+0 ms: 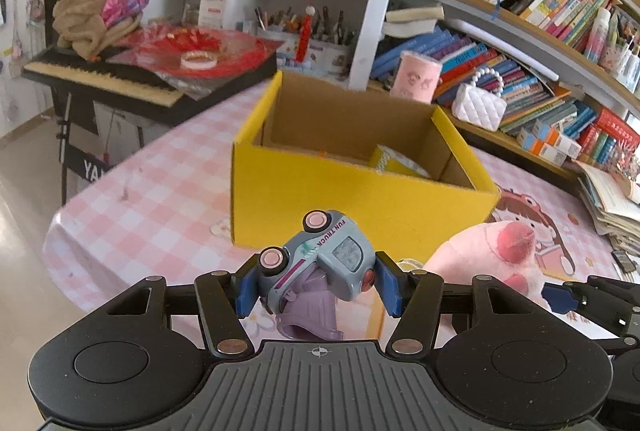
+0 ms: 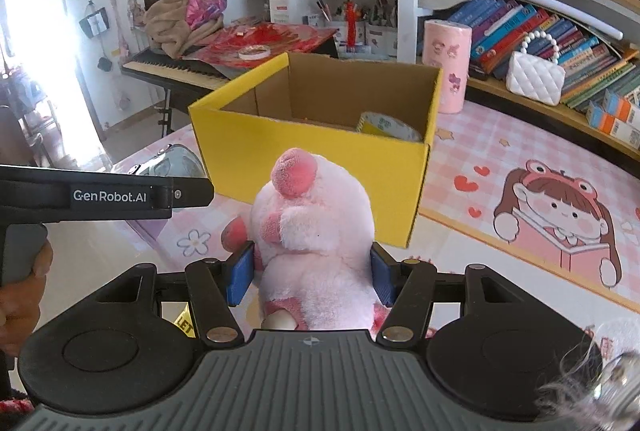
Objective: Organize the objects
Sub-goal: 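Carry the toy car in the left tool while the right tool carries the pig to the yellow box, then open both tools to drop the toy car and pig into the yellow box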
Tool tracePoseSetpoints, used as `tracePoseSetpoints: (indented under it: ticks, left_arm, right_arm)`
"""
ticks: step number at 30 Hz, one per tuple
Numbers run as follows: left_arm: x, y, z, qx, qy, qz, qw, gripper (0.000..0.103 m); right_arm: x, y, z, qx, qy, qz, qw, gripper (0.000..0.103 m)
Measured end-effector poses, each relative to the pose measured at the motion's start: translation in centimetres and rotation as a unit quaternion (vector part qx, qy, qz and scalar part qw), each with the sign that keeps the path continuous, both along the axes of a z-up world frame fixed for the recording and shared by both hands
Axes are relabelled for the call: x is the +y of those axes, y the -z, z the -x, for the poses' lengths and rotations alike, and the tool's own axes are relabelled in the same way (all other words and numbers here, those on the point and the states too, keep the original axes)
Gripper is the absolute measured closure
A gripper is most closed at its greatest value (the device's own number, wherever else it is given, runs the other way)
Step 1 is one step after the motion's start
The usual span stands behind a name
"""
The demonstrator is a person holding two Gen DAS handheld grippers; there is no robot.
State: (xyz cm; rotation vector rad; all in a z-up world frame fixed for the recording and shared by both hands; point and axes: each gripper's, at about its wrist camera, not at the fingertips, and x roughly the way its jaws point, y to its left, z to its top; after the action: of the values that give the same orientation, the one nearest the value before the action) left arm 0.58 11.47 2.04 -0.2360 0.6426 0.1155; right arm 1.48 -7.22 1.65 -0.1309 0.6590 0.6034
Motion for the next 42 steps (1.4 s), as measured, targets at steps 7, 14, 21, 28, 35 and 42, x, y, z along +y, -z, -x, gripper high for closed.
tracePoseSetpoints:
  ticks: [7,14,21,28,35,42]
  left_arm:
    - [1.0,-2.5,-2.0,-0.05,-0.006,-0.021,0.9985,0.046]
    - [2.0,-4.6,-4.6,-0.087,-0.025,-0.016,0.9958,0.046]
    - [2.2,-4.5,-8.9,-0.083,-0.036,-0.033,0.9953,0.046]
    - [1.2,-2.5,-11.4,-0.05,-0.035,-0.055,0.9966,0.046]
    - [1.0,-1.6,-11.8,-0.032,-0.036,-0.054,0.9974,0.046]
    - [0.5,-1.0,-12.3,-0.022,-0.026,-0.056,0.9979,0.045]
  right_arm:
    - [0.6,-2.4,-1.9,-0.043,0.008,-0.036,0.998,0.047]
    - [2.2,-4.9,-6.7,-0.1,0.024,-0.053,0.993,0.047]
    - [4.7,-3.9,-12.2,-0.09,0.017,-0.035,0.995,0.047]
    - [6.7,-0.7,-15.3,-0.034,-0.011,-0.012,0.999,0.045]
    - [7.5,0.8,-15.9,-0.023,-0.027,0.009,0.999,0.038]
    - [6.3,0.4,-15.5,-0.032,-0.021,0.004,0.999,0.029]
